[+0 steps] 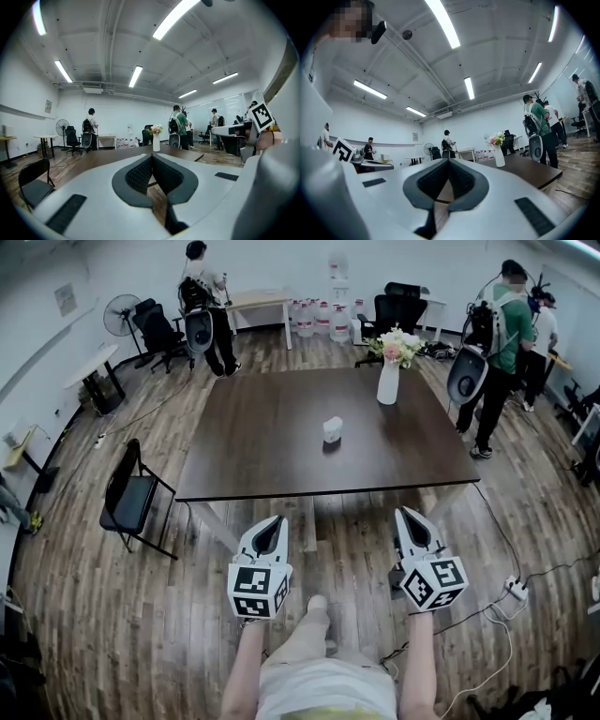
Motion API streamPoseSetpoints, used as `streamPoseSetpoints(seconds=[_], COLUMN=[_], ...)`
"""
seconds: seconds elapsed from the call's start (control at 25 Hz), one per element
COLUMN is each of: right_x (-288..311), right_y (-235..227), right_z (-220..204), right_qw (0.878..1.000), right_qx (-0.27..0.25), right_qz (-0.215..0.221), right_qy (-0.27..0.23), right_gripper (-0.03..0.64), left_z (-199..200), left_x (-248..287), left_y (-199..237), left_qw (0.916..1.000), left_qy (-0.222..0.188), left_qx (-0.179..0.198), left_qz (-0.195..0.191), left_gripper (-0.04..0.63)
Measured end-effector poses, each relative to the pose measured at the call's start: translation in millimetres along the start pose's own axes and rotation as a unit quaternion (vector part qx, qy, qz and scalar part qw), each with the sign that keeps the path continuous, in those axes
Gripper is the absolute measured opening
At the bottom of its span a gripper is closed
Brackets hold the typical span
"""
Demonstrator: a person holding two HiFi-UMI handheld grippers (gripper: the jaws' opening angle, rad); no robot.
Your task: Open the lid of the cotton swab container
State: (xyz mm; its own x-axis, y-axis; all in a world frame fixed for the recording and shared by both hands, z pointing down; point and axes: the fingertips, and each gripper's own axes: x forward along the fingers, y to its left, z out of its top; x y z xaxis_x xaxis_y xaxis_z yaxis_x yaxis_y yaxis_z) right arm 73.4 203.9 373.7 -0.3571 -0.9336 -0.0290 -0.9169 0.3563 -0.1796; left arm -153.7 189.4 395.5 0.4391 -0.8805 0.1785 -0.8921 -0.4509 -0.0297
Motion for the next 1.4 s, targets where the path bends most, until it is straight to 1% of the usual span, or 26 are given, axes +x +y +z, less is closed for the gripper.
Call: streamPoseSetpoints(seconds=[0.16,0.36,0.6,0.8,1.08,1.4], right_x=[25.5,71.3,126.6,160.3,182.5,198.1], right_y=[-15.3,-39.3,-66.6,-78.4,-88.5,-110.1], right_z=[-1.0,-1.2,-0.5,-1.4,-7.8,-19.9], right_qw=[1.000,1.000,1.000,1.000,0.999,0.998], right_qx=[0.003,0.004,0.009,0.014,0.016,0.023], right_qz=[-0.002,-0.009,-0.021,-0.027,-0.043,-0.060], right_qy=[0.001,0.001,0.003,0.003,0.008,0.026], right_gripper=[0.021,0.021,0.021,0.021,0.021,0.021], left_z=[0.3,5.3,13.6,19.3,17.4,5.5], left_x=[29.0,80.6,143.7,178.1,211.2,241.6], left_y=[8.6,29.8,50.6,62.9,77.7,77.3], left_qw=[1.0000,0.9999,0.9996,0.9992,0.9988,0.9977], left_qy=[0.003,0.000,0.000,-0.001,0.004,0.024], left_qx=[-0.002,-0.006,-0.013,-0.009,-0.010,-0.014], left_qz=[-0.003,-0.009,-0.025,-0.039,-0.049,-0.062], left_gripper=[0.025,0.025,0.025,0.025,0.025,0.025])
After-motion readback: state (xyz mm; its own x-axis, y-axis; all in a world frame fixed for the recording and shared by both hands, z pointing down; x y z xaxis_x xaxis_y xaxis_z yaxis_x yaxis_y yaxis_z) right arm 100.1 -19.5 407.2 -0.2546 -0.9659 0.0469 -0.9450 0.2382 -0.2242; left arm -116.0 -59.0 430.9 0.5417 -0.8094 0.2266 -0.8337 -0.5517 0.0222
